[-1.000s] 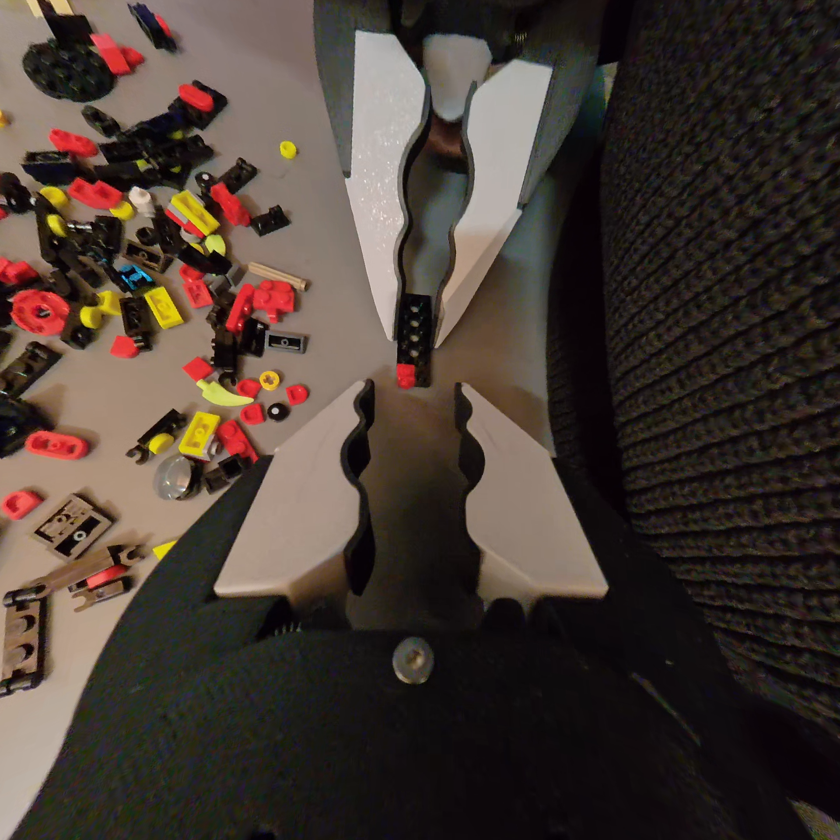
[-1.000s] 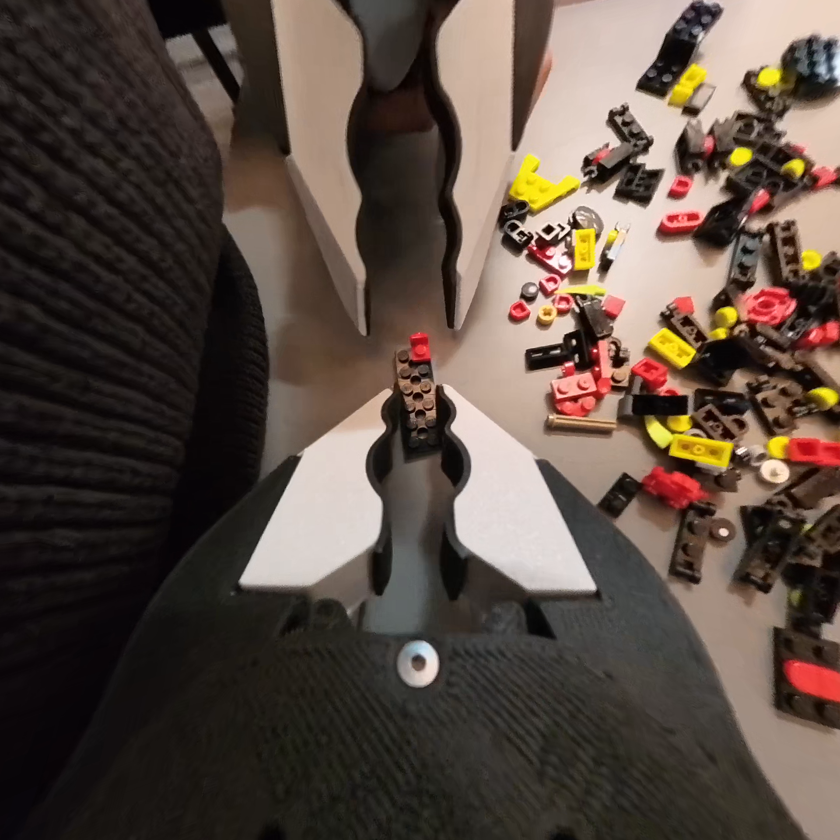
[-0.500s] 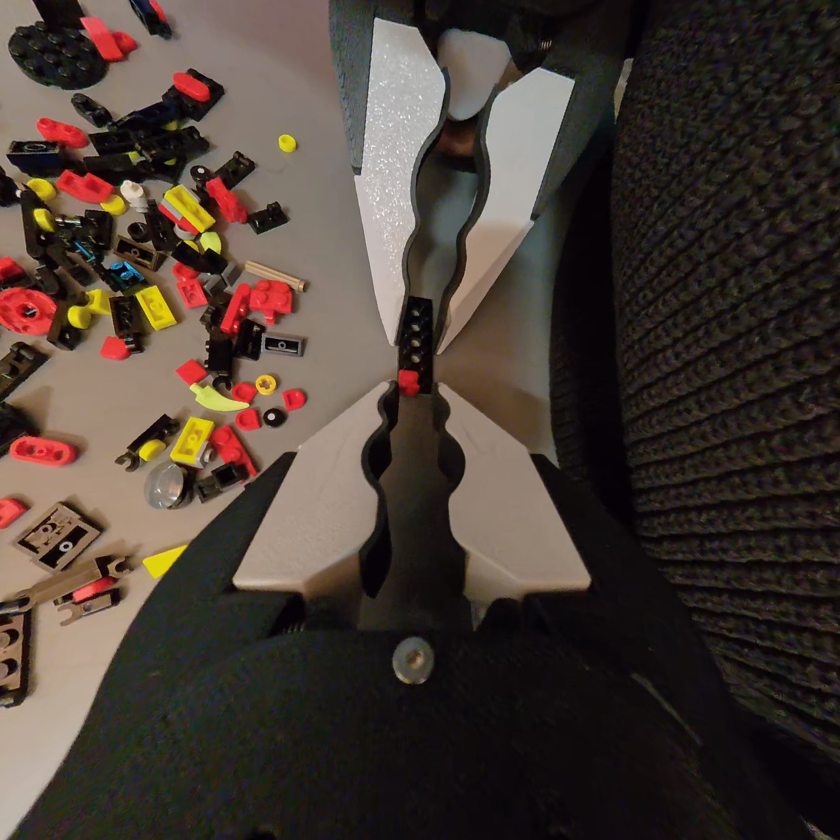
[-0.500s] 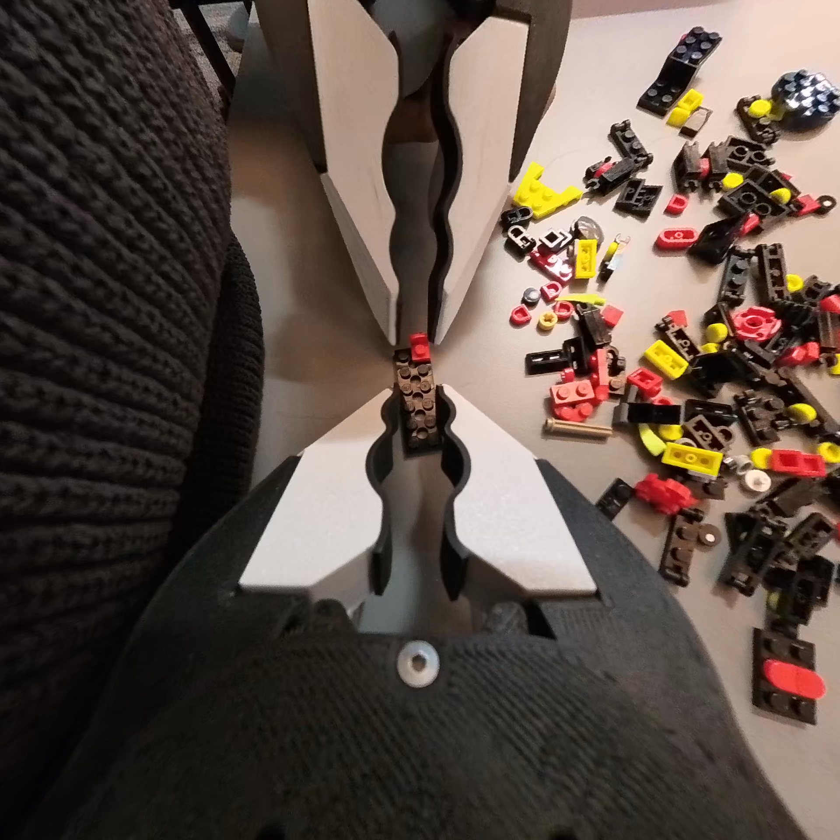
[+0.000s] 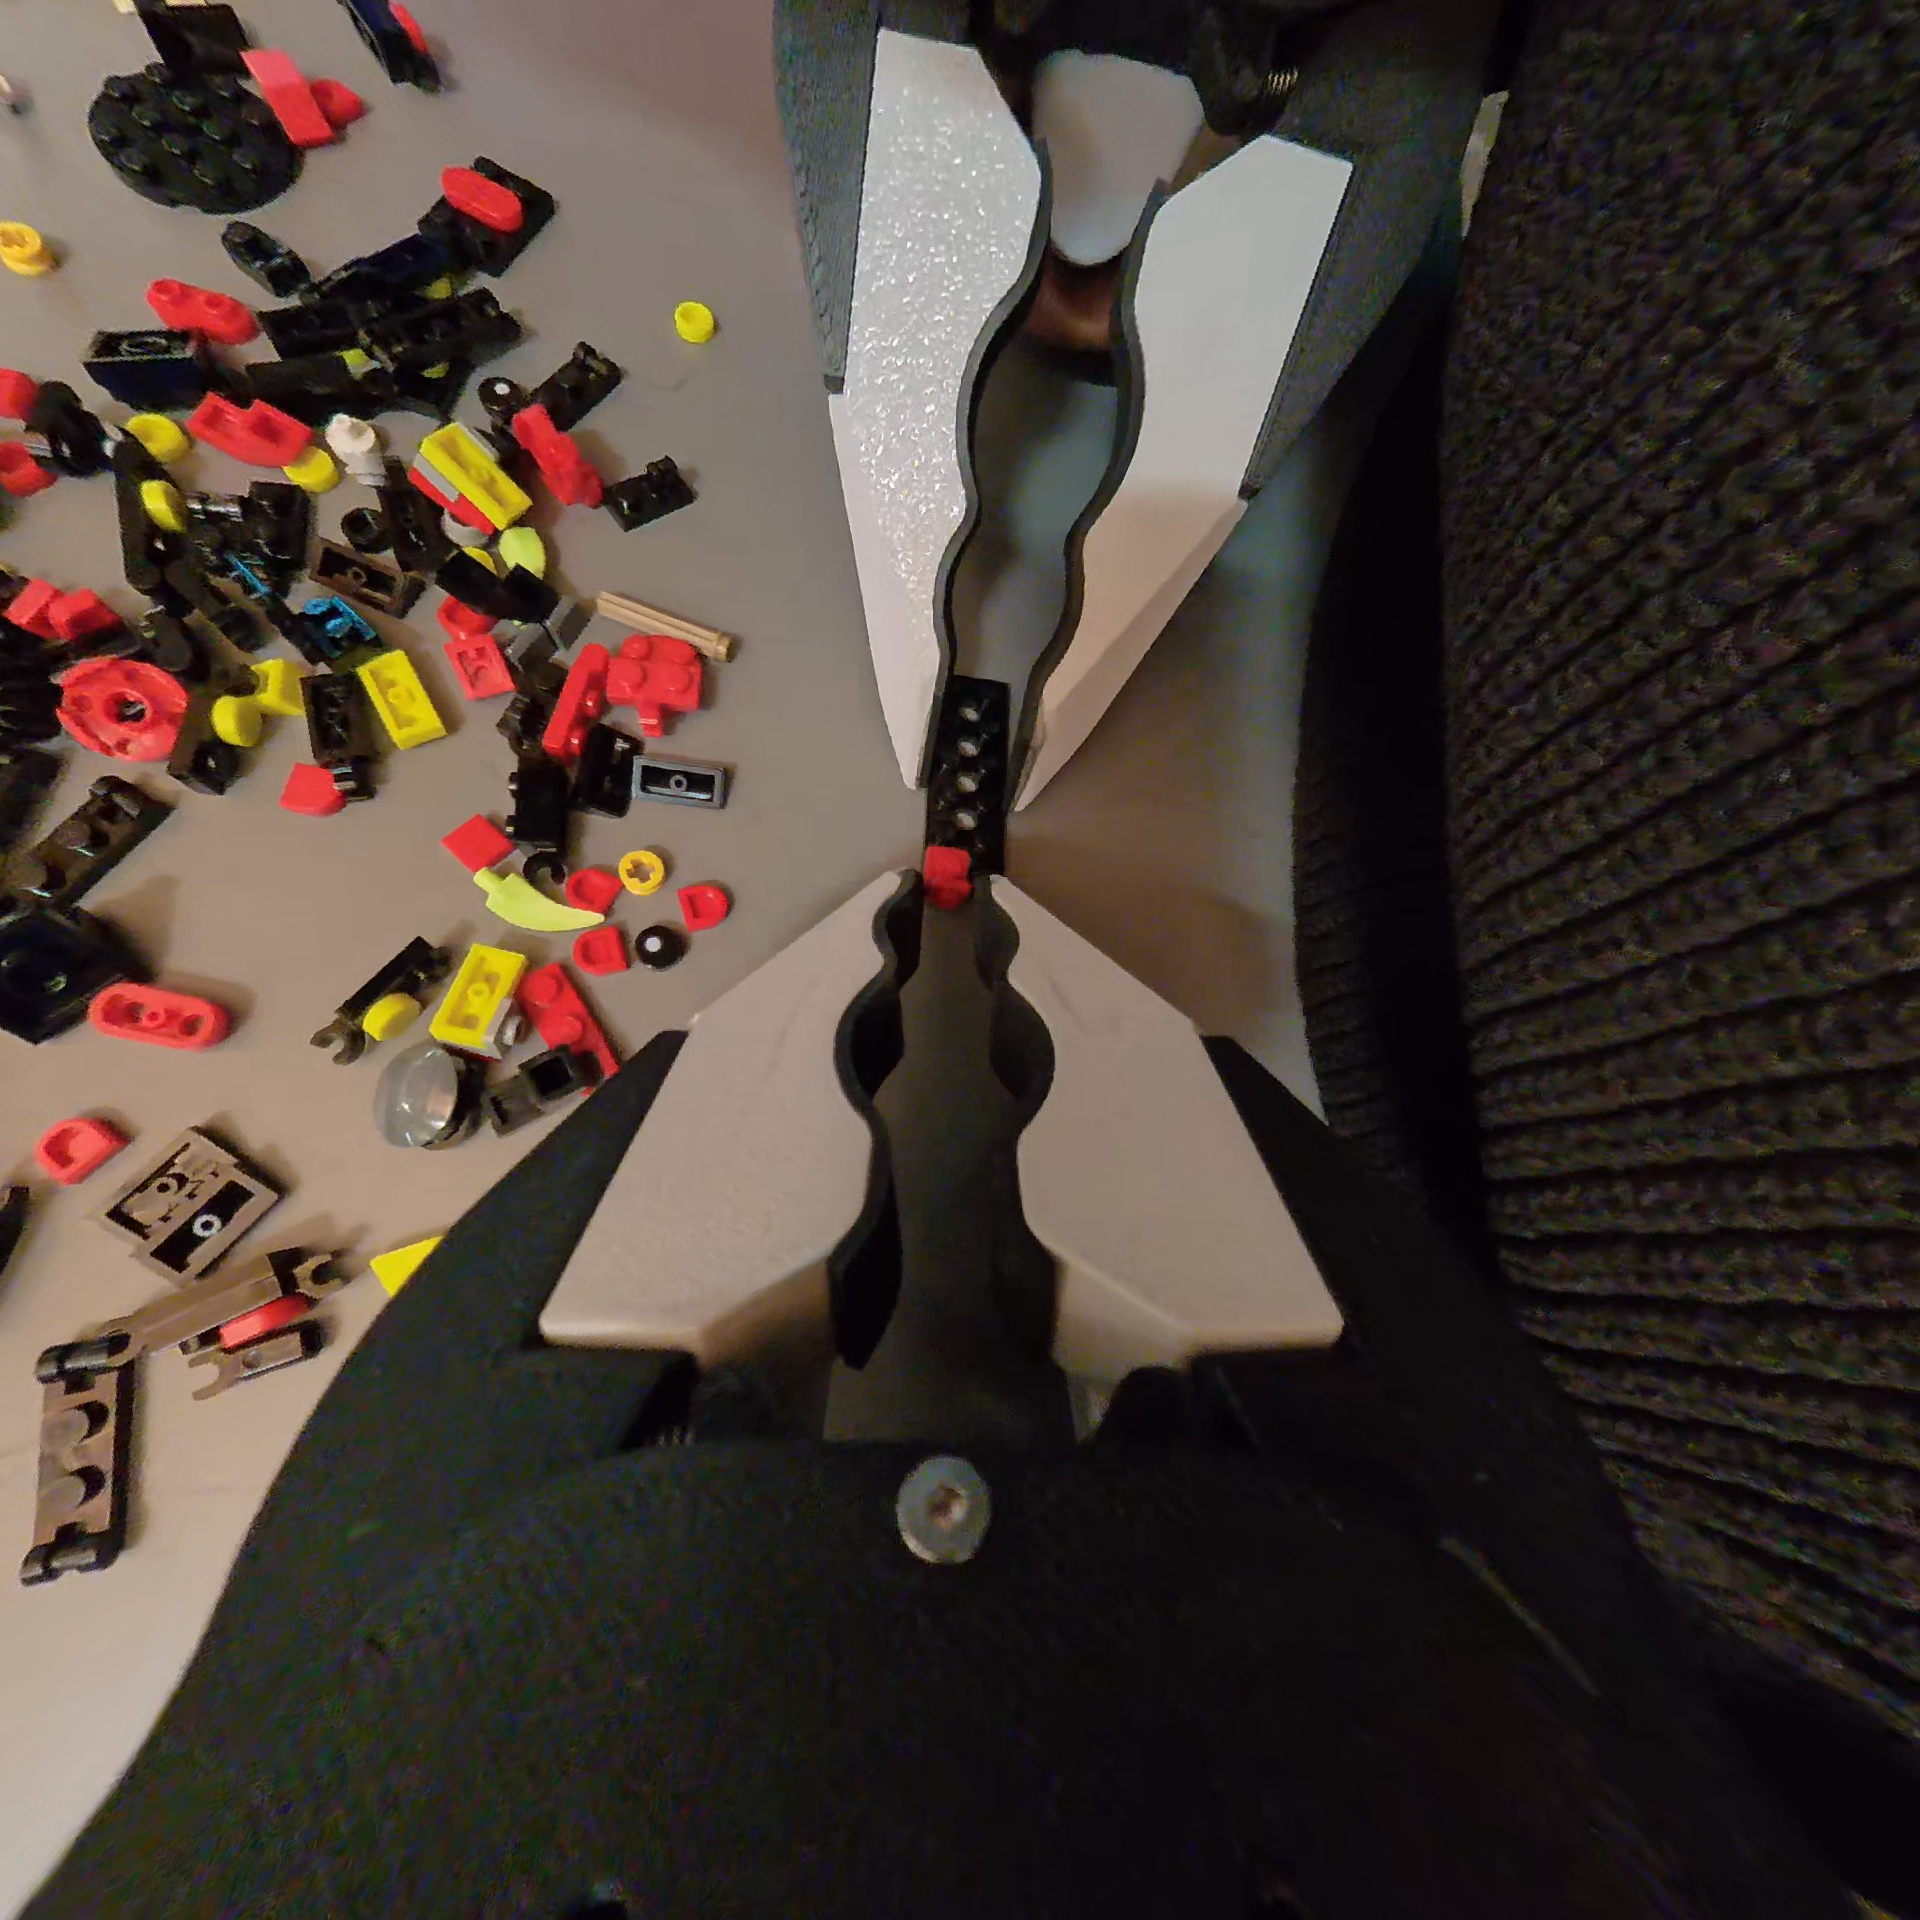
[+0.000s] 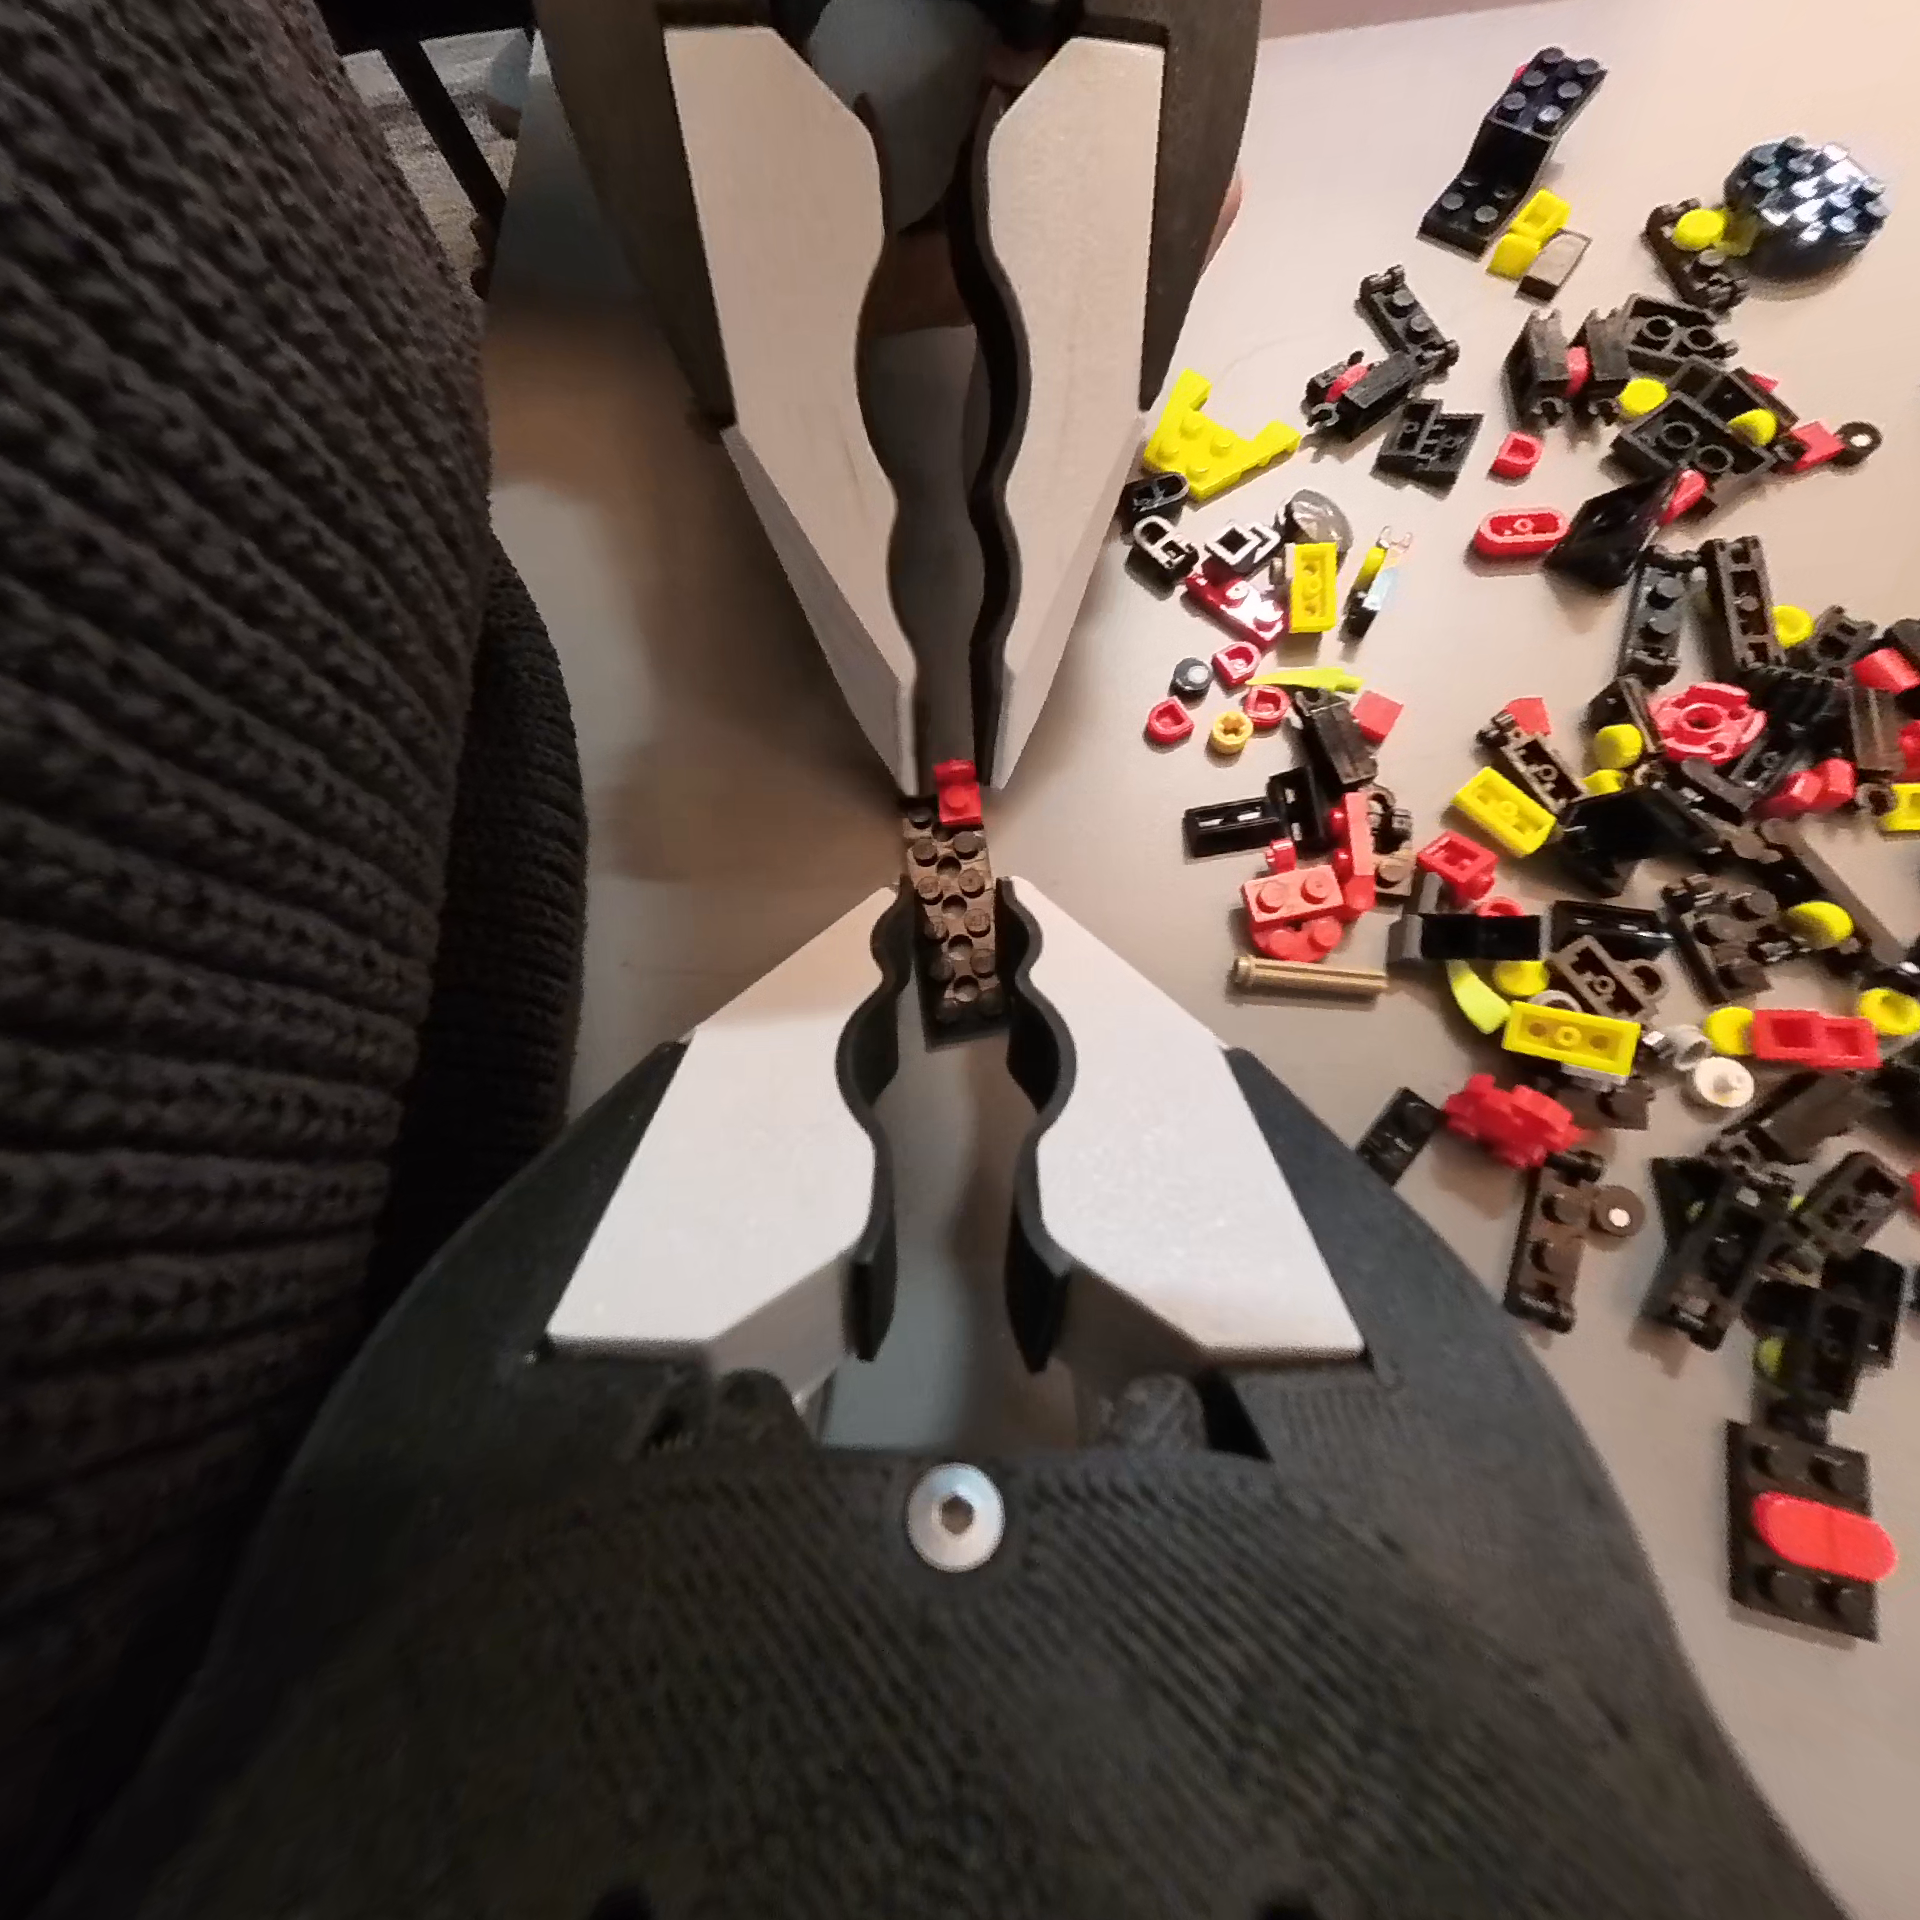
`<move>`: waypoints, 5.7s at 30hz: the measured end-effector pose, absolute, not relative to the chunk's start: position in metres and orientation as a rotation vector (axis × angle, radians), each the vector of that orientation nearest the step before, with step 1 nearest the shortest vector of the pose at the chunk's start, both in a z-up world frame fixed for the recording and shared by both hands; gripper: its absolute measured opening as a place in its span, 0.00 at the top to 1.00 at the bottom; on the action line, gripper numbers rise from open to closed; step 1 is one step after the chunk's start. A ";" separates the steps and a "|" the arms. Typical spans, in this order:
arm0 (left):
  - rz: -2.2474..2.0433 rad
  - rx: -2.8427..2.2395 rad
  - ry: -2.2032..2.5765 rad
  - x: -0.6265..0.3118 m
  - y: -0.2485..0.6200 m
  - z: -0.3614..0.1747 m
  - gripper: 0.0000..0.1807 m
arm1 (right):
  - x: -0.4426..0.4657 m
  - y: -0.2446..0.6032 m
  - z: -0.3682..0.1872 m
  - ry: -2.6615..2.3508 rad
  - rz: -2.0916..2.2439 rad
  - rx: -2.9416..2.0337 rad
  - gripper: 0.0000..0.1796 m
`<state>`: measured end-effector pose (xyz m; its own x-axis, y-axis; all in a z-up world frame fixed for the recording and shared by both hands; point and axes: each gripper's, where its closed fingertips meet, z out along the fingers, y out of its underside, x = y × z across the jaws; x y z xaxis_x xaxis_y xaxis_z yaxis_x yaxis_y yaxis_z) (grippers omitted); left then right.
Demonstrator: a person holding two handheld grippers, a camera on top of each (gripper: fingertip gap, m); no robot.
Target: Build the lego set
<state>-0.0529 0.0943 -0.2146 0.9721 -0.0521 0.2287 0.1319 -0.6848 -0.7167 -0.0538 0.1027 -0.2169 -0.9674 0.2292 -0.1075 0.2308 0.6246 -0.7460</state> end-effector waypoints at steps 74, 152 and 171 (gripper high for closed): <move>-0.155 -2.335 -0.058 -0.064 0.099 -0.218 0.92 | -0.065 0.108 -0.215 2.822 -1.310 0.527 0.92; 0.008 -1.932 -0.203 -0.106 0.110 -0.141 0.93 | -0.120 0.196 -0.158 3.211 -1.484 1.087 0.76; -0.098 -1.968 -0.077 -0.096 0.150 -0.146 0.92 | -0.057 0.208 -0.209 3.124 -1.099 1.007 0.92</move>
<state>-0.0964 0.1495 -0.1462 0.9945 0.0088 0.1047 0.0999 -0.3888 -0.9159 -0.0571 0.2081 -0.2095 -0.7843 0.6117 0.1036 0.4121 0.6385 -0.6500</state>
